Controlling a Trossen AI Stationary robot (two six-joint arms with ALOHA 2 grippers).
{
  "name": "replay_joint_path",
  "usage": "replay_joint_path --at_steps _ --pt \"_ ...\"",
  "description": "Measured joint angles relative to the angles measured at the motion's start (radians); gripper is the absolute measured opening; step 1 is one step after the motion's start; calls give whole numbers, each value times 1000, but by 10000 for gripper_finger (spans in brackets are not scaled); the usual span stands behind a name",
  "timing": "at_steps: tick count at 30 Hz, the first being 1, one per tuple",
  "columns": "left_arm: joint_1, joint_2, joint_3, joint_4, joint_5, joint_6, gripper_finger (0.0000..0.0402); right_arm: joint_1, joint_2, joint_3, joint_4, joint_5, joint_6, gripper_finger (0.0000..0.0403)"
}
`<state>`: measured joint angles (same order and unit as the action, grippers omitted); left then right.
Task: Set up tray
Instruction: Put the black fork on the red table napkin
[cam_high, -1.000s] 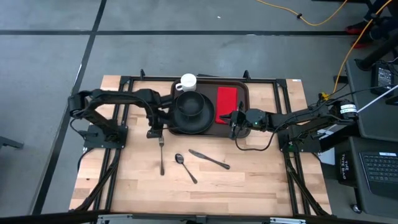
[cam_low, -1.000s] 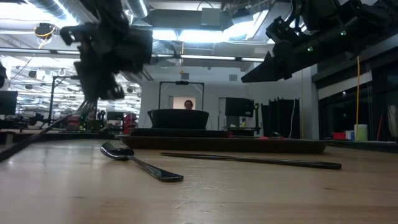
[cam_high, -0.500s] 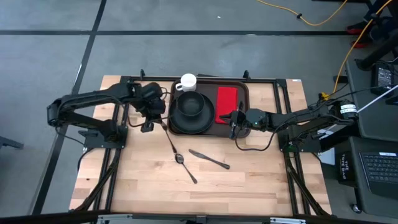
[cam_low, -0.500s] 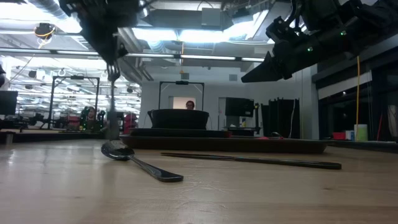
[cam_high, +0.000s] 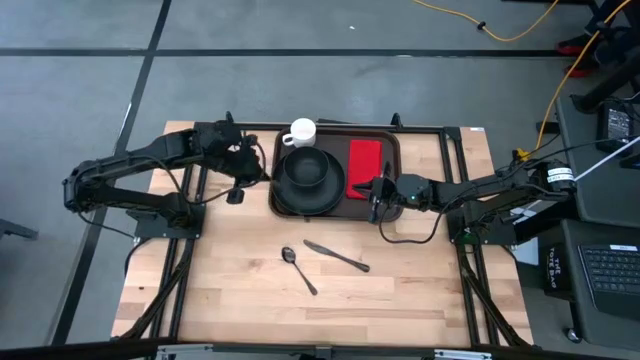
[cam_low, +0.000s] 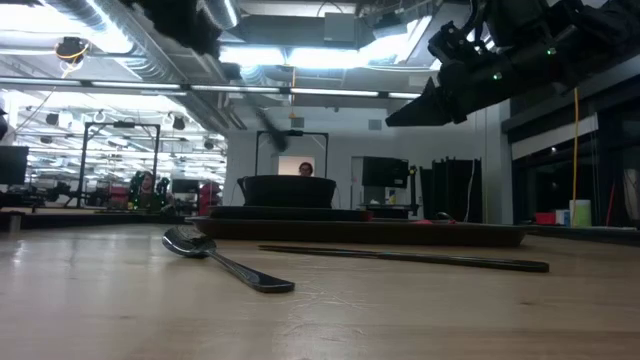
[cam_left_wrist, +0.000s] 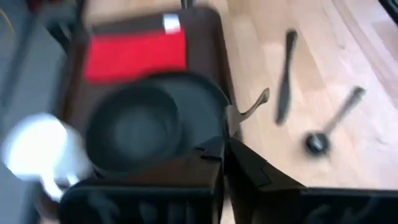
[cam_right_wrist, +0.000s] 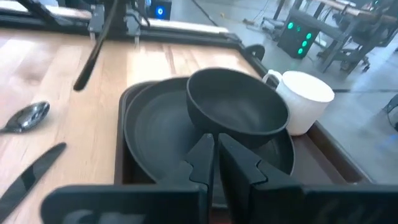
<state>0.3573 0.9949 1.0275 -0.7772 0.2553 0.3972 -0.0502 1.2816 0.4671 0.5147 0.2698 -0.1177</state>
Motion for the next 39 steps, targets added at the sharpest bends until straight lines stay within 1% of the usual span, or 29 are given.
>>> replay_joint_path --at_steps 5,8,10,13,17,19,21,24,28,31,34,39 --pt "0 31 0 133 -3 77 2 0 0 0 43 1 -32 29" --pt "0 52 0 225 -19 50 2 0 0 0 53 23 -48 29" --pt "0 70 0 282 -69 15 2 0 0 0 63 68 -50 29" --pt "0 94 0 319 -118 8 2 0 0 0 67 164 -53 29" --pt "0 130 0 364 -174 -31 2 3 0 7 66 306 -117 29" --pt "1 146 0 388 -207 -56 2 3 0 28 69 330 -155 29" --pt "7 159 0 412 -236 -81 2 3 0 56 69 332 -187 29" --pt "25 172 0 453 -246 -112 2 3 0 106 71 328 -250 29" --pt "66 173 0 503 -250 -135 2 3 -1 151 69 297 -308 29" --pt "99 174 0 536 -249 -156 2 3 8 168 66 251 -354 29" --pt "129 174 0 547 -249 -175 2 3 43 193 65 244 -396 29" --pt "166 174 0 572 -249 -202 2 3 140 270 64 244 -486 29"
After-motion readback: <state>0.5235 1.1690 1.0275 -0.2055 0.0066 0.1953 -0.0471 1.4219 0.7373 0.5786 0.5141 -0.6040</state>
